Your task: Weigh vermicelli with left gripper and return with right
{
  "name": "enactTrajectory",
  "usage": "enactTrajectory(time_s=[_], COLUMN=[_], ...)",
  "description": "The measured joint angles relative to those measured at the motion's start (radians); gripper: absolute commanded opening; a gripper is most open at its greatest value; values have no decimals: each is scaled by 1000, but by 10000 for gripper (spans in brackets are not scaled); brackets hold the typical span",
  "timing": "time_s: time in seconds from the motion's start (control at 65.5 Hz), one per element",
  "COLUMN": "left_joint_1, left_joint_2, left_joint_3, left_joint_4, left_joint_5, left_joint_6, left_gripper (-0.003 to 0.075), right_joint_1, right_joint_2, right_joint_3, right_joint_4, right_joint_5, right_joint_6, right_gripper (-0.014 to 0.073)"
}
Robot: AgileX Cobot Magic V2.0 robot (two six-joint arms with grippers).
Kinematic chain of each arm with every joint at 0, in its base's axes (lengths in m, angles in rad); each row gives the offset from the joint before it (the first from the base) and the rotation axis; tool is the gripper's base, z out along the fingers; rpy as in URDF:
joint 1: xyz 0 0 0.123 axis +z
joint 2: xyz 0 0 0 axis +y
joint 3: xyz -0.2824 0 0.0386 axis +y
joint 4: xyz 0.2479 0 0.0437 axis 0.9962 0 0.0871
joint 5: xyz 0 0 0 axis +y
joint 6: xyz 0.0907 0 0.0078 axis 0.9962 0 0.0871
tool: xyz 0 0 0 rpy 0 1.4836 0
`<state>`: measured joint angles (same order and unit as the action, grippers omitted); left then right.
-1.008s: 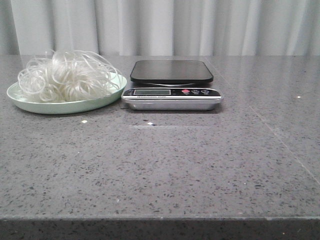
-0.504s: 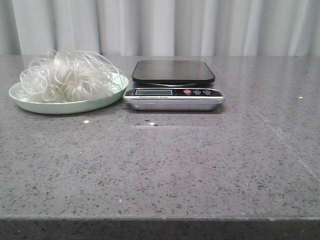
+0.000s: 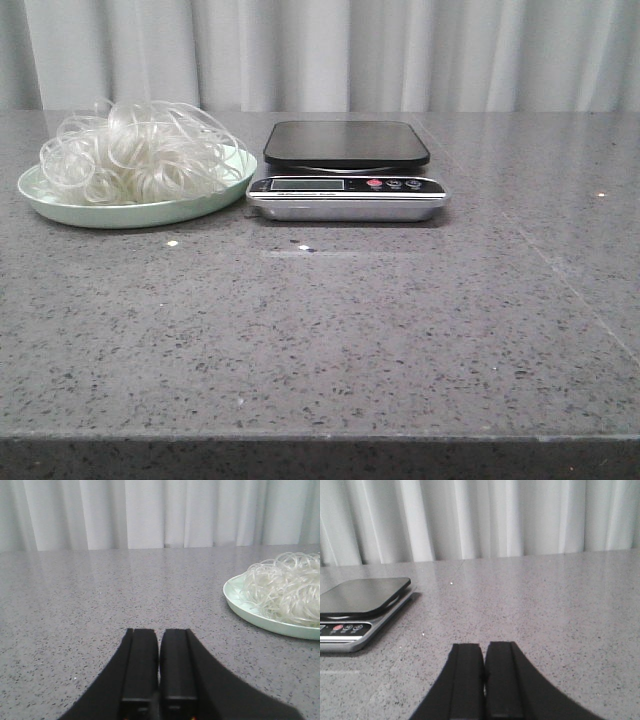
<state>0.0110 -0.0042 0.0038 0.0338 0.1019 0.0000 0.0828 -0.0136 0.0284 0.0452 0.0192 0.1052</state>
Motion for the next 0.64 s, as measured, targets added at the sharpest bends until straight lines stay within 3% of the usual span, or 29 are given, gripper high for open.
enactTrajectory(time_s=[0.641], left_joint_1=[0], left_joint_2=[0], left_joint_3=[0], left_joint_4=[0], left_joint_5=[0], left_joint_6=[0], left_gripper=[134], right_joint_1=[0], right_joint_2=[0], right_joint_3=[0], right_joint_4=[2], right_joint_5=[-8], right_joint_6=[0], right_gripper=[159])
